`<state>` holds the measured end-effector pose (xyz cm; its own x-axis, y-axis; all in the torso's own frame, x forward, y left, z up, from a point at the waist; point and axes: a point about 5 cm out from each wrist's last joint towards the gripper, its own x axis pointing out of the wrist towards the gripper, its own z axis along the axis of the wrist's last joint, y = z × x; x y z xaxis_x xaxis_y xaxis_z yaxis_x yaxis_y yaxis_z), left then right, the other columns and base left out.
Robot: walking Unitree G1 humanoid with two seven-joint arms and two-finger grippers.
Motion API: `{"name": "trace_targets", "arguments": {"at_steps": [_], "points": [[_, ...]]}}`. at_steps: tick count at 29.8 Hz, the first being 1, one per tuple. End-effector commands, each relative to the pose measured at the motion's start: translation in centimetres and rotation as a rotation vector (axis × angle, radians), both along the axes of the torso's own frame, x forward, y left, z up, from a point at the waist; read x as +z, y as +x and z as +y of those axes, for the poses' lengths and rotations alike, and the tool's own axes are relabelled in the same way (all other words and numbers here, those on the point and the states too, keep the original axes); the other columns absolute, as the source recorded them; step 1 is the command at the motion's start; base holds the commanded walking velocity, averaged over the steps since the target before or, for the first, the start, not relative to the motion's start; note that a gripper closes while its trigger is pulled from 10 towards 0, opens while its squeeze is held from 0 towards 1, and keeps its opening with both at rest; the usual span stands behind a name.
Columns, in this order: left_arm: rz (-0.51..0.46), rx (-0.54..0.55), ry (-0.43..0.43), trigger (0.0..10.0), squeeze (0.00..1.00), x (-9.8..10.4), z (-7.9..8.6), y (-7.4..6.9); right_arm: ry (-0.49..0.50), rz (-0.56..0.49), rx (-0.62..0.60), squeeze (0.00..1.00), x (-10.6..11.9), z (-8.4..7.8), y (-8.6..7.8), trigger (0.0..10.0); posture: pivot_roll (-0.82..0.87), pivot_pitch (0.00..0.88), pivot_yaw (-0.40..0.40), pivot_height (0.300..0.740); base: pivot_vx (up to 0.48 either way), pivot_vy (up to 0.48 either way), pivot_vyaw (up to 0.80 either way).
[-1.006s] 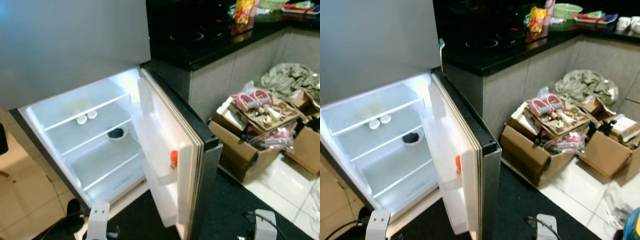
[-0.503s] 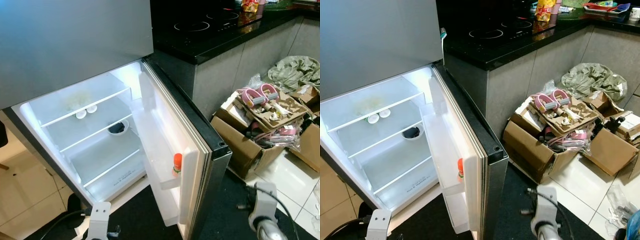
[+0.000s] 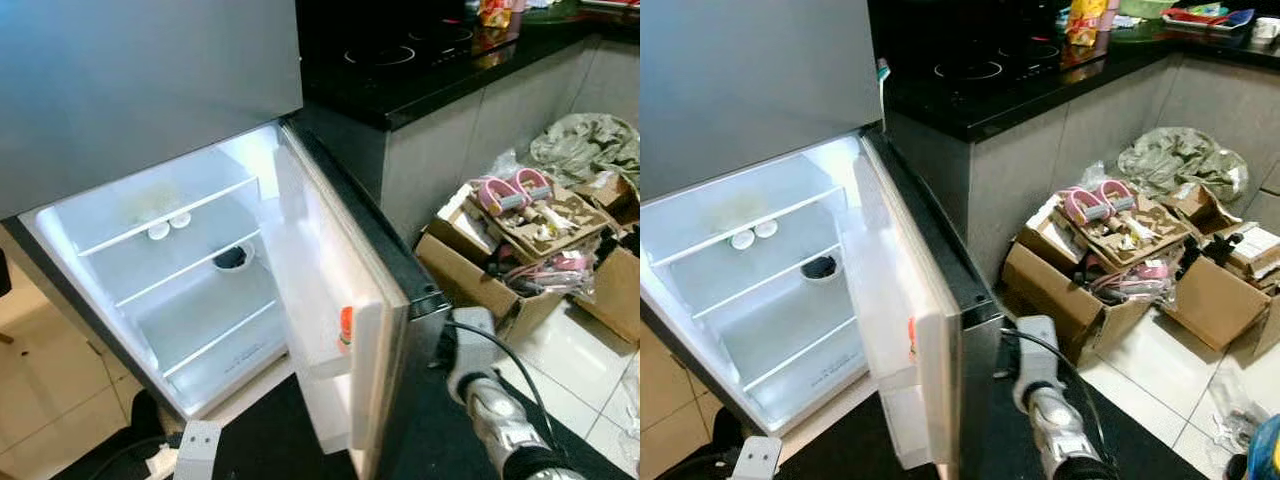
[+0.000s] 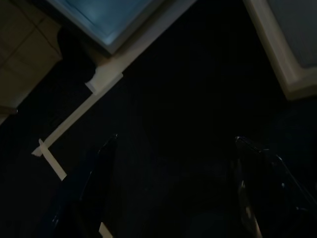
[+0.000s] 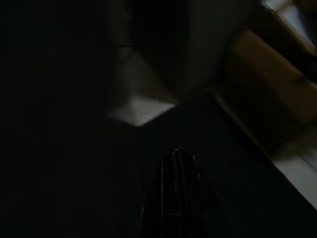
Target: Restocking fridge
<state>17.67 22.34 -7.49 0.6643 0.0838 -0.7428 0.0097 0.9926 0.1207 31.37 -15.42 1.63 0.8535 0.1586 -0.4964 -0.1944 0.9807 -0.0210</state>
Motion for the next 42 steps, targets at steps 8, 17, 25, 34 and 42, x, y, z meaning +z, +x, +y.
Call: {"name": "trace_targets", "arguments": {"at_steps": [8,17,25,34,42], "points": [[0.055,0.009,0.029,10.0,0.0,-0.5,1.1,-1.4,0.222,-0.056,0.588,0.0,5.5,11.1,0.3,10.0,-0.05,0.064,0.039,0.74,0.0,0.0,0.0],[0.083,0.021,0.026,10.0,0.0,-0.9,1.0,-2.1,0.829,-0.326,0.752,0.0,17.0,15.8,-0.5,10.0,-0.05,0.063,0.03,0.74,0.0,0.0,0.0],[0.106,0.024,0.03,10.0,0.0,-1.2,1.1,-2.6,0.566,-0.187,0.416,0.0,10.3,10.4,1.0,10.0,-0.05,0.063,0.031,0.74,0.0,0.0,0.0],[0.098,0.021,0.029,10.0,0.0,-1.0,1.1,-2.3,0.2,0.008,0.132,0.0,2.1,2.8,-1.0,10.0,-0.06,0.056,0.037,0.74,0.0,0.0,0.0],[0.097,0.002,0.034,10.0,0.0,-0.7,0.6,-1.1,-0.197,0.37,-0.211,0.0,-7.7,-6.9,-11.0,10.0,-0.06,0.022,0.049,0.74,0.0,0.0,0.0]]}}
